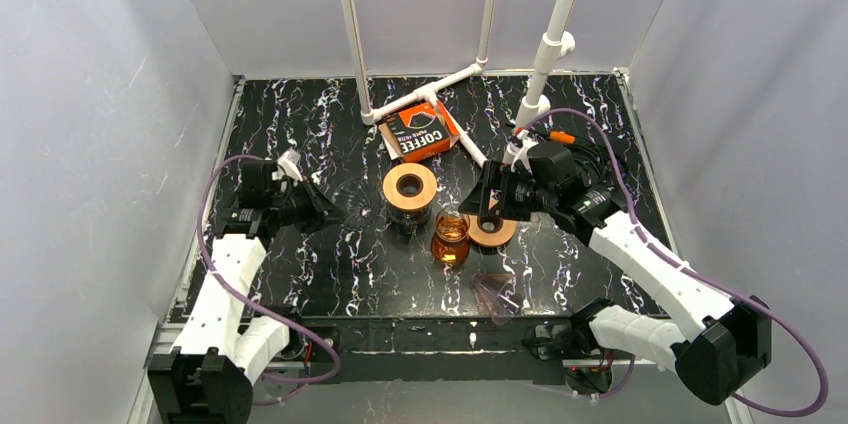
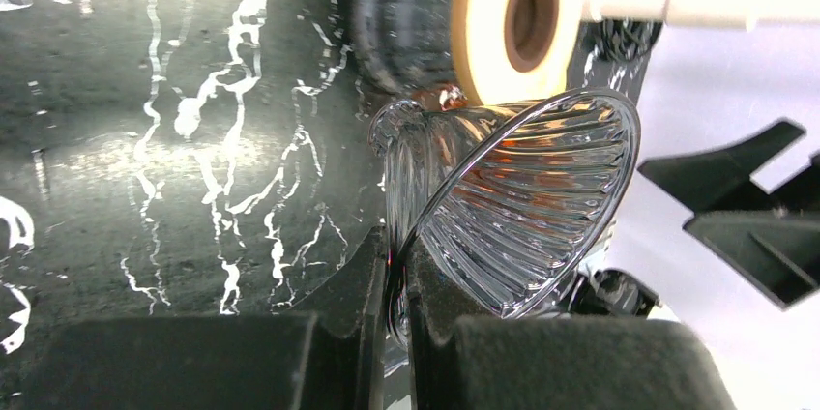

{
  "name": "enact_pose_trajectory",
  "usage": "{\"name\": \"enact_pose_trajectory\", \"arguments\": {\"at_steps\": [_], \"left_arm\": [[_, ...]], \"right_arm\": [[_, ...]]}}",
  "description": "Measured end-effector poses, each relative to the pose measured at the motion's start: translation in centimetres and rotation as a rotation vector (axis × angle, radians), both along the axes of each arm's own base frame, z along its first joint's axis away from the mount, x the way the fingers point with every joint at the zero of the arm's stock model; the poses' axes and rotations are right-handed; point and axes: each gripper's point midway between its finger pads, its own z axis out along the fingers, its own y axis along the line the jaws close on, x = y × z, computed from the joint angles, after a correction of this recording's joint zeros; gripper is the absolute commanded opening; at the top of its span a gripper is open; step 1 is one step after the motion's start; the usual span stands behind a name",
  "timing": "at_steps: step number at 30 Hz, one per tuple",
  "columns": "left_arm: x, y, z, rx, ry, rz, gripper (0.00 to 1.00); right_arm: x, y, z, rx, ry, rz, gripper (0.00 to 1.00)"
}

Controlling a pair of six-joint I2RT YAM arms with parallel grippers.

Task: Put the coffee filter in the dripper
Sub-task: Pick up the coffee dripper from the center of the board, then place the coffee dripper in the dripper holder.

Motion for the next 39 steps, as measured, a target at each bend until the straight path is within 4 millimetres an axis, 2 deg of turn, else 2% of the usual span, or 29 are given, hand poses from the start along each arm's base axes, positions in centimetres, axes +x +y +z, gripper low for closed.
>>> {"name": "enact_pose_trajectory", "arguments": {"at_steps": [8, 17, 24, 32, 39], "left_arm": [[-0.5, -3.5, 3.5, -0.005, -0.125, -0.159, 0.00], [-0.5, -5.6, 6.1, -0.014, -0.194, -0.242, 0.00], [0.0, -6.0, 6.3, -0.023, -0.195, -0.229, 0.00], [1.6, -6.5, 6.3, -0.052, -0.169, -0.196, 0.00], [3.4, -7.0, 7.3, -0.068, -0.158, -0.170, 0.00]], "right_arm": [[0.3, 0.6, 0.2, 0.007, 0.000, 0.026, 0.98], [0.3, 0.6, 0.2, 0.009, -0.001, 0.027, 0.98], [0.3, 0.6, 0.4, 0.010, -0.007, 0.024, 0.98], [0.4, 0.4, 0.7, 0.013, -0.022, 0.016, 0.98], [0.4, 0.4, 0.7, 0.013, -0.024, 0.015, 0.98]]}}
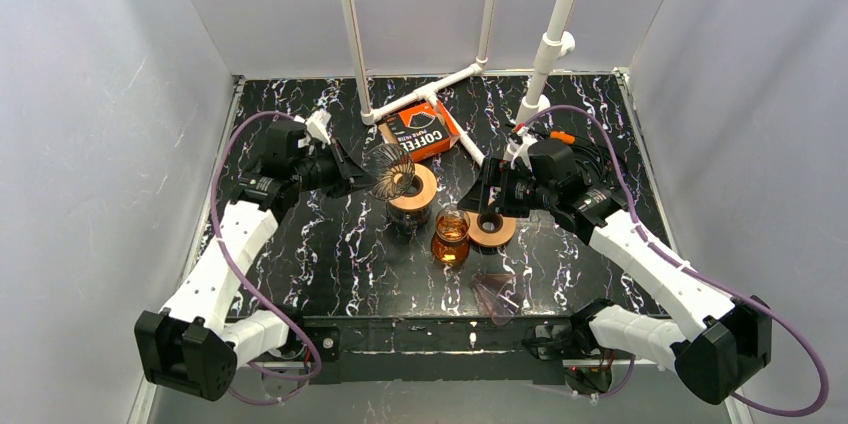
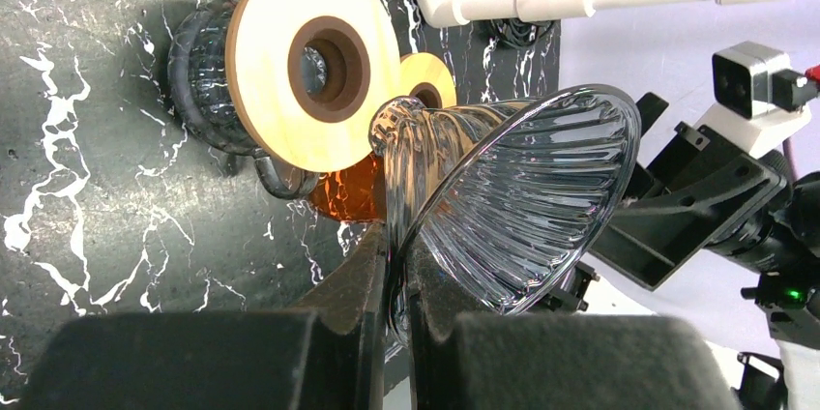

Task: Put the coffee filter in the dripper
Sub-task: Place the coffee dripper in the dripper holder.

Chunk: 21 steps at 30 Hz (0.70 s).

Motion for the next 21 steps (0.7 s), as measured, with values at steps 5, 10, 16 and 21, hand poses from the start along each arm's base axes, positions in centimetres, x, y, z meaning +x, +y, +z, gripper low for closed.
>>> {"name": "enact_pose_trajectory", "arguments": {"at_steps": [5, 10, 16, 21], "left_arm": [[1.2, -0.5, -0.4, 0.004, 0.034, 0.007, 0.00], [2.1, -1.0, -1.7, 0.014, 0.084, 0.005, 0.00], [3.2, -1.5, -3.3, 0.024, 0.136, 0.001, 0.00], [3.5, -1.8, -4.5, 0.034, 0.168, -0.002, 0.00]], "right_arm": [[0.1, -0.1, 0.0, -0.004, -0.003, -0.007, 0.98], [0.1, -0.1, 0.0, -0.005, -0.004, -0.009, 0.98], [0.2, -0.2, -0.1, -0.008, -0.006, -0.015, 0.98], [0.3, -0.2, -0.1, -0.009, -0.007, -0.015, 0.98]]}}
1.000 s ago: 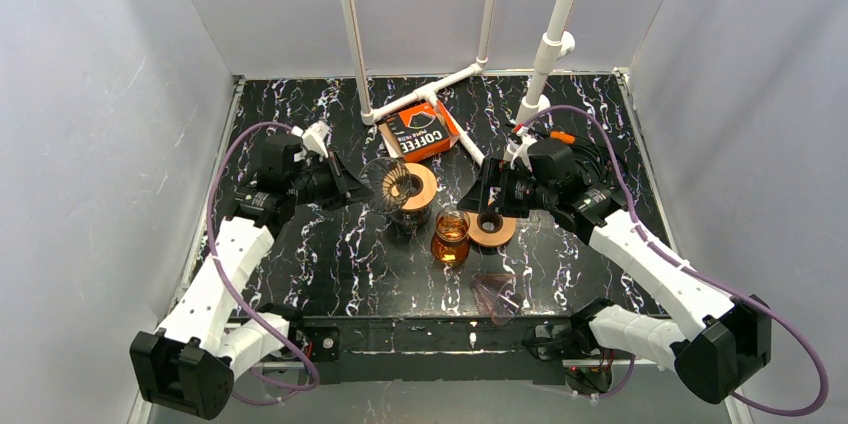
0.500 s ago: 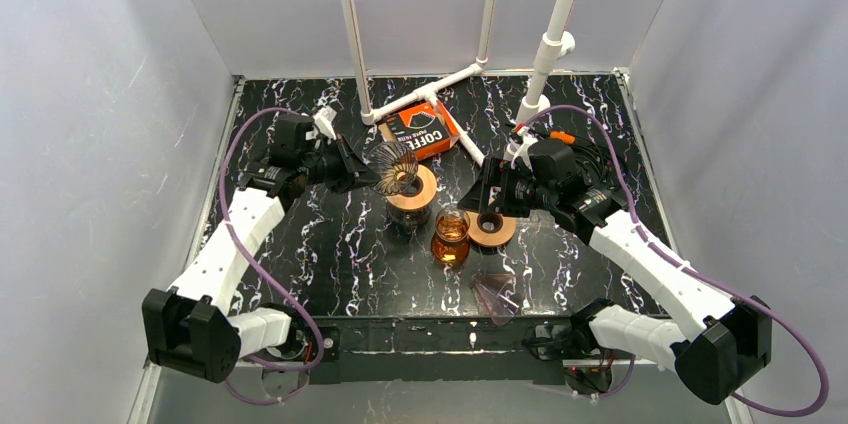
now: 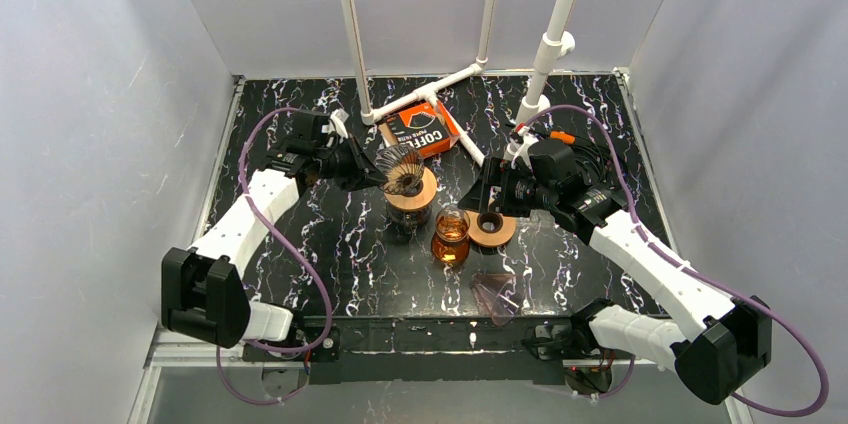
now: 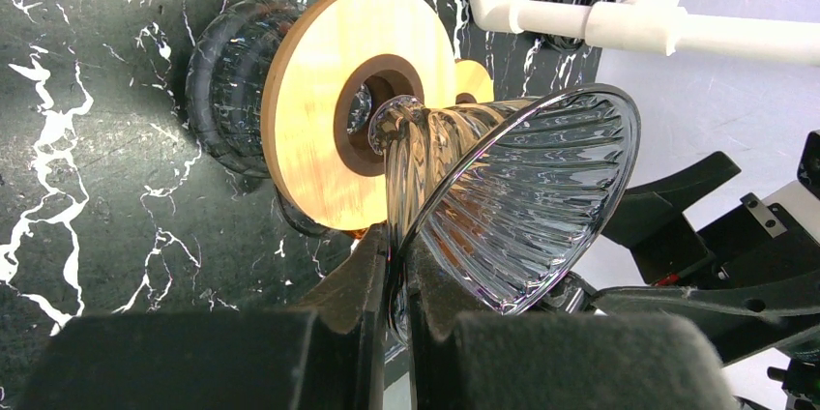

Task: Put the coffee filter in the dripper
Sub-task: Place the coffee dripper in the dripper holder.

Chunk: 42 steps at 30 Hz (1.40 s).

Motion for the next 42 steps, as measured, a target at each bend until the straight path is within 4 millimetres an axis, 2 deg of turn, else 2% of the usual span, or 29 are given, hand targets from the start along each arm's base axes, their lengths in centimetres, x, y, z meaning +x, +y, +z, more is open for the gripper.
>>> {"name": "enact_pose_trajectory", "arguments": {"at_steps": [13, 18, 20, 24, 29, 35, 38, 42], "left_arm": [[0.7, -0.5, -0.4, -0.011, -0.010, 0.000, 0.02], [0.5, -0.5, -1.5, -0.010, 0.015, 0.006, 0.06], [0.5, -0.5, -1.9, -0.007, 0.026, 0.005, 0.10], [0.4, -0.6, -2.1, -0.008, 0.032, 0.002, 0.32], [0.5, -0.8, -1.9, -0.019, 0.026, 0.002, 0.49], [0.4, -0.8, -1.0, -0.028, -0.003, 0.005, 0.59], [0.2, -0.6, -0.3, -0.026, -0.027, 0.006, 0.61], [-0.1, -0.2, -0.1, -0.006, -0.042, 0.008, 0.61]], "right_arm": [[0.1, -0.1, 0.0, -0.005, -0.005, -0.002, 0.98], [0.0, -0.1, -0.4, -0.011, -0.001, 0.000, 0.98], [0.0, -0.1, -0.4, -0.011, -0.004, 0.001, 0.98], [0.0, -0.2, -0.4, -0.014, -0.008, 0.004, 0.98], [0.0, -0.2, -0.4, -0.015, -0.009, 0.006, 0.98], [0.2, 0.1, -1.1, -0.030, 0.011, 0.020, 0.98], [0.5, 0.5, -1.4, -0.037, 0.024, 0.037, 0.98], [1.2, 1.5, -0.8, -0.018, 0.016, 0.063, 0.98]]}}
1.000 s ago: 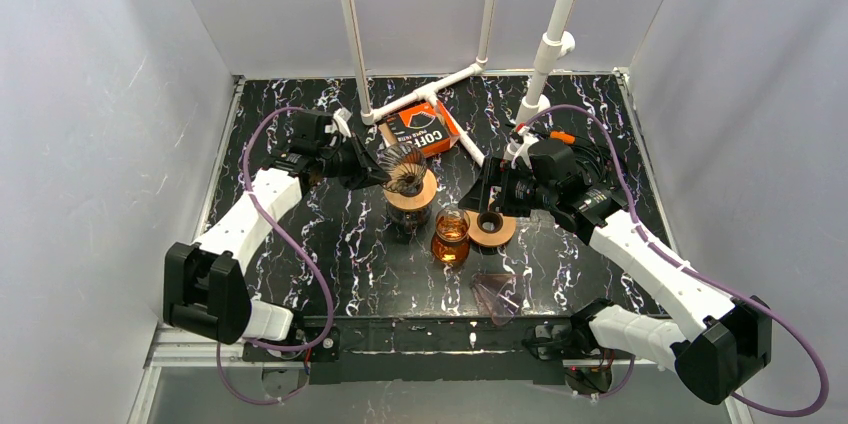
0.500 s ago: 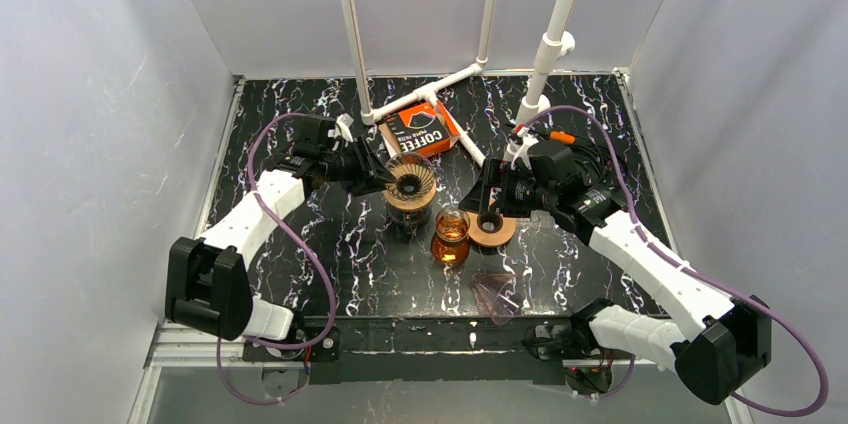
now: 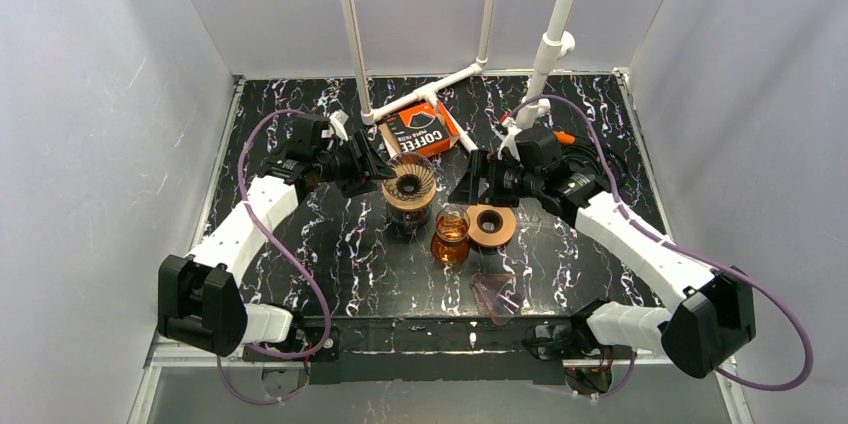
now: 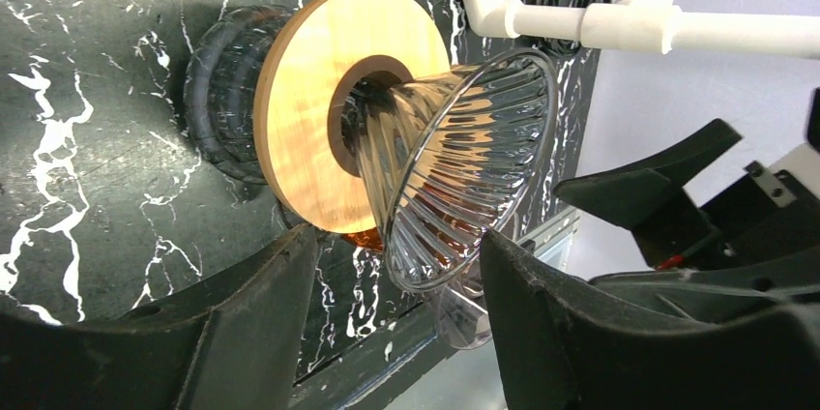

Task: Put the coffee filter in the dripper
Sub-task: Place the coffee dripper in the dripper holder.

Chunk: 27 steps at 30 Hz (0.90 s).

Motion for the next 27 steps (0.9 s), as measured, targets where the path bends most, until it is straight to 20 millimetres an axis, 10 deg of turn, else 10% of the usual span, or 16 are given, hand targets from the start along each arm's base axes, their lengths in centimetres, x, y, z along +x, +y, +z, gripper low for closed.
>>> {"name": "enact_pose_trajectory", "arguments": {"at_steps": [27], "left_arm": [[1.5, 0.2, -0.3, 0.051, 0.002, 0.005, 0.50]], "right_arm": [[5.5, 7.9, 1.7, 0.121, -0.023, 0.105, 0.77]]}}
